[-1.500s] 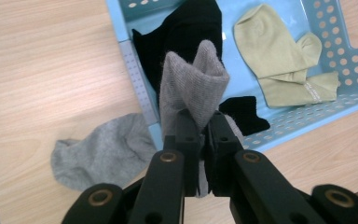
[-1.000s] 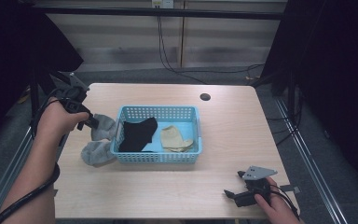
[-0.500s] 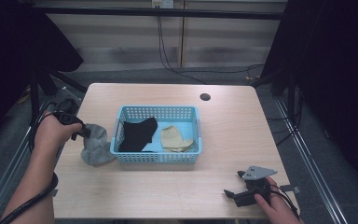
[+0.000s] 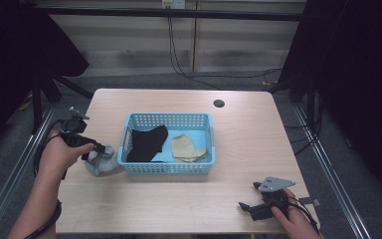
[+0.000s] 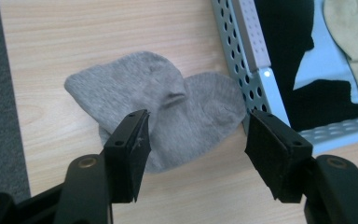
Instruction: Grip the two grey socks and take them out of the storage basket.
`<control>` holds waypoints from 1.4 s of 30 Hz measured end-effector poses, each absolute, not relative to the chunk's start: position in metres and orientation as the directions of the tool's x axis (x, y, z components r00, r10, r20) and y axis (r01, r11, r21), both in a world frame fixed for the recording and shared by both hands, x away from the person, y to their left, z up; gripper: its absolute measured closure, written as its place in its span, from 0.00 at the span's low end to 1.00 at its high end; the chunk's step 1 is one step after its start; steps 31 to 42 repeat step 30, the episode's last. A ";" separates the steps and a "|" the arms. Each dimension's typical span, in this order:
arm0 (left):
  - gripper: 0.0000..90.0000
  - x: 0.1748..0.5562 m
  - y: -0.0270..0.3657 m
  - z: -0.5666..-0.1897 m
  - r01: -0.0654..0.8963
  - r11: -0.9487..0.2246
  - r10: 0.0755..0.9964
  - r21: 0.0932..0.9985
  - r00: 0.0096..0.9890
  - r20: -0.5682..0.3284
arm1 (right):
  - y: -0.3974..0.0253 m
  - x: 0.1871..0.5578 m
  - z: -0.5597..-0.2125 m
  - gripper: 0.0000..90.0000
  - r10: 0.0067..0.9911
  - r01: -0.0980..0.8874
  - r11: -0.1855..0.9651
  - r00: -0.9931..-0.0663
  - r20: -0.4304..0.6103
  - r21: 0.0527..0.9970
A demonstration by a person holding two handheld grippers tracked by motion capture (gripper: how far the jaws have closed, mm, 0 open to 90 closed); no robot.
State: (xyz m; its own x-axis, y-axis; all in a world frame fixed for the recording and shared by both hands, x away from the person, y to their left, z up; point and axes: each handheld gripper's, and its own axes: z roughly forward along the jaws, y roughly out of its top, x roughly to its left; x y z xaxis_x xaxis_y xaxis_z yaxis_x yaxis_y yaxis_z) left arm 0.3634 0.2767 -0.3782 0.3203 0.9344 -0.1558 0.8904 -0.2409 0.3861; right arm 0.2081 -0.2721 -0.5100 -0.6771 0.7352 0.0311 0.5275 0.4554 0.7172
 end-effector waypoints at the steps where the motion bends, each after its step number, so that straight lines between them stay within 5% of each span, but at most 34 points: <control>1: 0.42 0.360 0.276 -0.380 0.886 -0.245 0.932 0.394 0.327 -0.157 | -0.272 0.208 -0.510 0.11 0.736 0.528 0.455 -0.677 0.031 0.717; 25: 0.38 0.290 0.242 -0.457 0.835 -0.306 0.884 0.458 0.427 -0.188 | -0.272 0.208 -0.510 0.11 0.735 0.525 0.457 -0.678 0.029 0.718; 42: 0.36 0.288 0.246 -0.456 0.827 -0.301 0.889 0.475 0.423 -0.174 | -0.272 0.208 -0.510 0.11 0.736 0.527 0.457 -0.677 0.029 0.716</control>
